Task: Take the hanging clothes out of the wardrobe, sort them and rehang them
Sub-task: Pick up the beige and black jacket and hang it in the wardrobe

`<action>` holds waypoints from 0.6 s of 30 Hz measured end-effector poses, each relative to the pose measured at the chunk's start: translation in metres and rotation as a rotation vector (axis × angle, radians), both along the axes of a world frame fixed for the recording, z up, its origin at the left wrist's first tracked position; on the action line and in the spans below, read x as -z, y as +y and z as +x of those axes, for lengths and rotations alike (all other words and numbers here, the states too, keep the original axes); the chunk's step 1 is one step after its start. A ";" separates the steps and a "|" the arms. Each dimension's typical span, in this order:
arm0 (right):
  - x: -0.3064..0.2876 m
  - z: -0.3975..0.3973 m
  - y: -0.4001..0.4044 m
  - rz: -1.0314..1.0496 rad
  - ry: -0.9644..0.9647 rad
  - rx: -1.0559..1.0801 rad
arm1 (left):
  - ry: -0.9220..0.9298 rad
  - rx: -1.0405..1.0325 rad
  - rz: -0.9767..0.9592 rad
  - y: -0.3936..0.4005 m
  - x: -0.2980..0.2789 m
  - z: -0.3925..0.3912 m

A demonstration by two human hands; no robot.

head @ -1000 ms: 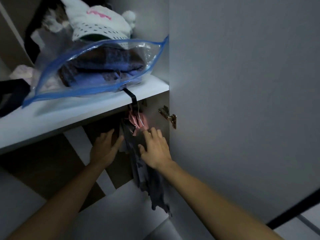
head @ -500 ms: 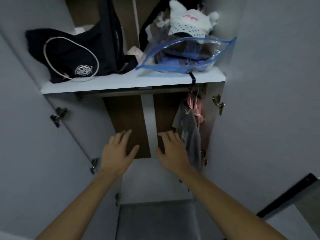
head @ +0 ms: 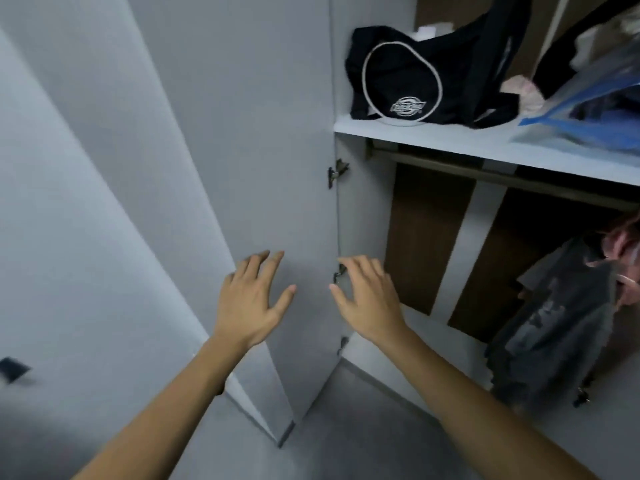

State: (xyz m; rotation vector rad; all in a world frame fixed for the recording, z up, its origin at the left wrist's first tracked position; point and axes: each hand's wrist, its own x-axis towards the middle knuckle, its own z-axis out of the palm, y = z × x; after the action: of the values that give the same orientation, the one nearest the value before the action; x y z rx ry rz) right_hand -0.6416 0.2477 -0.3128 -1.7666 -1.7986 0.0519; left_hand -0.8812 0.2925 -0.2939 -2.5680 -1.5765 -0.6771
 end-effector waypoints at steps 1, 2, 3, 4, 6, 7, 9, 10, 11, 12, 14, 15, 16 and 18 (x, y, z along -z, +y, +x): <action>0.001 -0.014 0.000 -0.013 -0.008 -0.051 | -0.008 -0.057 -0.004 -0.015 0.000 -0.017; 0.003 -0.029 -0.003 -0.021 -0.016 -0.106 | -0.009 -0.117 -0.007 -0.032 0.001 -0.034; 0.005 -0.045 -0.007 -0.025 -0.023 -0.161 | -0.008 -0.174 -0.011 -0.052 0.003 -0.052; 0.007 -0.062 -0.011 -0.029 -0.029 -0.218 | -0.009 -0.230 -0.019 -0.071 0.005 -0.068; 0.011 -0.098 -0.022 -0.037 -0.035 -0.347 | -0.018 -0.341 -0.037 -0.112 0.011 -0.101; 0.013 -0.118 -0.029 -0.046 -0.033 -0.410 | -0.014 -0.395 -0.046 -0.132 0.014 -0.117; 0.020 -0.160 -0.047 -0.068 -0.027 -0.534 | 0.009 -0.510 -0.069 -0.176 0.021 -0.149; 0.024 -0.182 -0.057 -0.076 -0.029 -0.598 | 0.019 -0.567 -0.078 -0.199 0.024 -0.165; 0.028 -0.205 -0.068 -0.085 -0.036 -0.662 | 0.027 -0.627 -0.087 -0.223 0.027 -0.181; 0.031 -0.229 -0.079 -0.095 -0.044 -0.722 | 0.036 -0.687 -0.093 -0.247 0.030 -0.199; 0.033 -0.278 -0.101 -0.096 -0.049 -0.835 | 0.043 -0.812 -0.101 -0.294 0.035 -0.235; 0.033 -0.303 -0.113 -0.091 -0.049 -0.889 | 0.039 -0.876 -0.110 -0.317 0.037 -0.254; 0.033 -0.329 -0.125 -0.092 -0.054 -0.941 | 0.032 -0.943 -0.124 -0.341 0.040 -0.273; 0.032 -0.380 -0.150 -0.094 -0.080 -1.043 | 0.021 -1.065 -0.145 -0.386 0.047 -0.309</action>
State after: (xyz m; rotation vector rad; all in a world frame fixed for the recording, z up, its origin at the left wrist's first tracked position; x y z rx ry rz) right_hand -1.0219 0.0975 -0.3448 -0.7093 -2.6039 0.4868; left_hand -1.1904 -0.0934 -0.3408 -1.3715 -2.6139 -0.3928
